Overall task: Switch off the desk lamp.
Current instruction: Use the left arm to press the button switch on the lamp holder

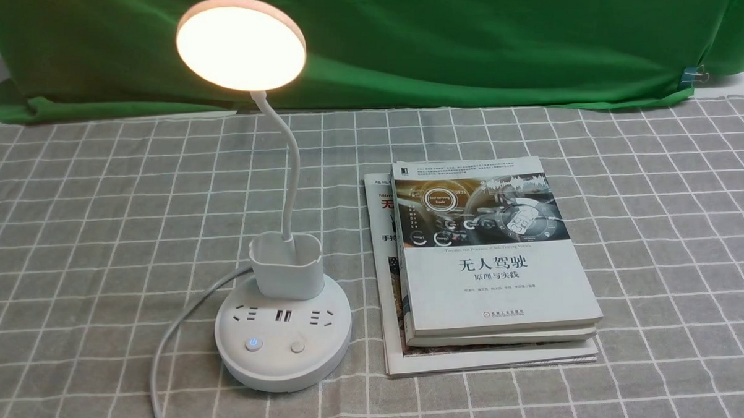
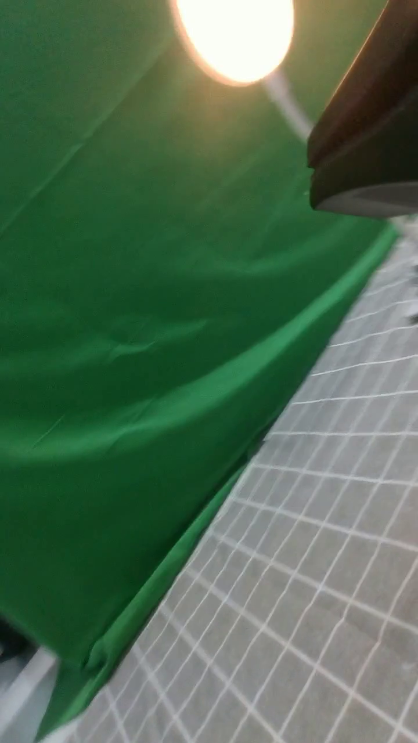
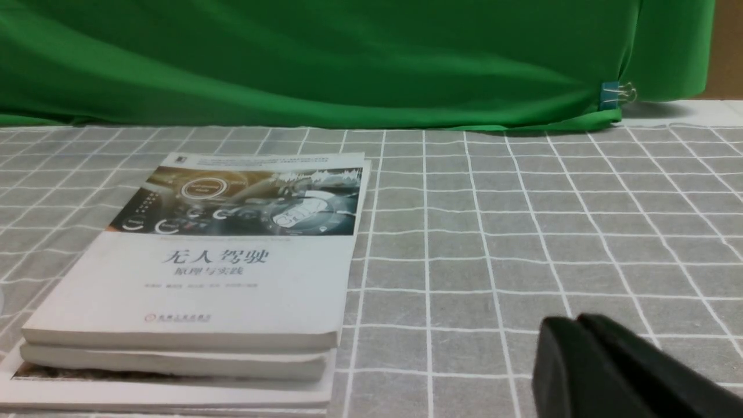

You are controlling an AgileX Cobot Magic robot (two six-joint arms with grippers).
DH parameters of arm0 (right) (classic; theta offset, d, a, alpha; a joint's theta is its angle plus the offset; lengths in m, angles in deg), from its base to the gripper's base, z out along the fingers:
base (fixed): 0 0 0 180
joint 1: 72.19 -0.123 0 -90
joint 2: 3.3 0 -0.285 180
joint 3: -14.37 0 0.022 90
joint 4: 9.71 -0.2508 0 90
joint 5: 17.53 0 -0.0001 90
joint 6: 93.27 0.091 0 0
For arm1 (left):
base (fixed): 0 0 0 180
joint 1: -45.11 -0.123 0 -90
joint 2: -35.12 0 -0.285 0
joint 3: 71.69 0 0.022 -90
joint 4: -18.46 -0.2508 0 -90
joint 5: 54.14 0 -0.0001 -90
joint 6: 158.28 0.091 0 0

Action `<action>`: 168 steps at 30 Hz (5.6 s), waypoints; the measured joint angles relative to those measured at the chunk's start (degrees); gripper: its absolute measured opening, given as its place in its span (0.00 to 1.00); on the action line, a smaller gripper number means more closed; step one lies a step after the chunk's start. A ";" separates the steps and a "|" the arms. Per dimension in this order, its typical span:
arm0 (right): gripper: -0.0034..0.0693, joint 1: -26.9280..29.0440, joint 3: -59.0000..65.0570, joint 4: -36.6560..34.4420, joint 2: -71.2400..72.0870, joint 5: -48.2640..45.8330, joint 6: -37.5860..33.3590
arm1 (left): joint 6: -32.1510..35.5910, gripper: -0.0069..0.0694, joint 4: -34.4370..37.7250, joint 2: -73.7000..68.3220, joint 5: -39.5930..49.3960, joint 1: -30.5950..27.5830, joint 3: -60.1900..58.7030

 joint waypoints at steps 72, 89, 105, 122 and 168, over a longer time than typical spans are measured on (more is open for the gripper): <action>0.10 0.00 0.00 0.00 0.00 0.00 0.00 | -1.67 0.09 -27.51 -99.94 41.40 31.27 57.86; 0.10 0.00 0.00 0.00 0.00 0.00 0.00 | -1.67 0.09 -27.64 -95.34 40.15 31.27 57.76; 0.10 0.00 0.00 0.00 0.00 0.00 0.00 | -1.67 0.09 -27.64 -99.64 39.91 31.27 57.78; 0.10 0.00 0.00 0.00 0.00 0.00 0.00 | -1.67 0.09 -26.47 -94.19 39.71 31.27 57.19; 0.10 0.00 0.00 0.00 0.00 0.01 0.00 | -1.44 0.09 -27.62 -95.32 40.65 31.27 57.21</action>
